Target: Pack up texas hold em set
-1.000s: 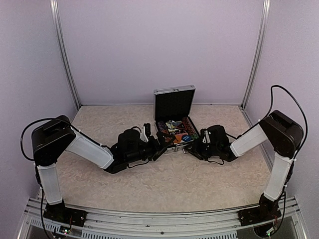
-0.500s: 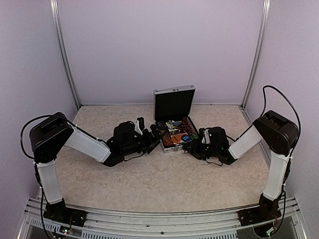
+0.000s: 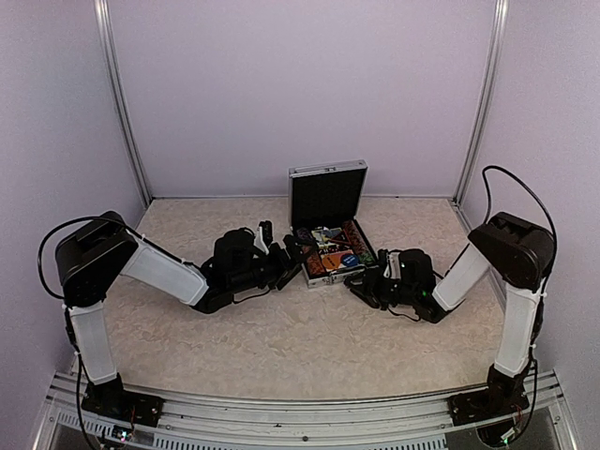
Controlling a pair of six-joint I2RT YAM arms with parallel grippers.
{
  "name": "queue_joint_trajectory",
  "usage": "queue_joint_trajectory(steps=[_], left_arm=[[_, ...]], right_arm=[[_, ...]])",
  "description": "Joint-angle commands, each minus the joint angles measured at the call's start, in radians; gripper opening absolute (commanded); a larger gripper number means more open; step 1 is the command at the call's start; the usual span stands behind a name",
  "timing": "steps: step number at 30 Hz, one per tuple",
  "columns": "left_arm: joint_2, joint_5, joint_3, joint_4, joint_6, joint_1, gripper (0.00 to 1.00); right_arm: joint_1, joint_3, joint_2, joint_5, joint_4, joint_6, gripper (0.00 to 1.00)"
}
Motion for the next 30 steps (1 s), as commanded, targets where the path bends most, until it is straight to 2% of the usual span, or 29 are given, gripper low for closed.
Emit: queue_joint_trajectory(steps=[1, 11, 21, 28, 30], left_arm=[[-0.023, 0.011, 0.005, 0.028, 0.010, 0.000, 0.99], [-0.033, 0.009, -0.003, 0.031, 0.010, -0.002, 0.99], [-0.035, 0.006, -0.014, 0.042, 0.010, -0.003, 0.99], [-0.043, 0.004, -0.026, 0.049, 0.010, -0.002, 0.99], [-0.045, 0.005, -0.026, 0.050, 0.011, 0.000, 0.99]], right_arm=[[0.007, -0.008, 0.063, -0.012, 0.069, 0.041, 0.38], [0.009, -0.058, 0.100, 0.024, 0.231, 0.163, 0.36], [0.016, -0.043, 0.131, 0.045, 0.292, 0.241, 0.24], [0.029, -0.025, 0.141, 0.057, 0.283, 0.262, 0.23], [0.031, -0.022, 0.144, 0.059, 0.280, 0.273, 0.18]])
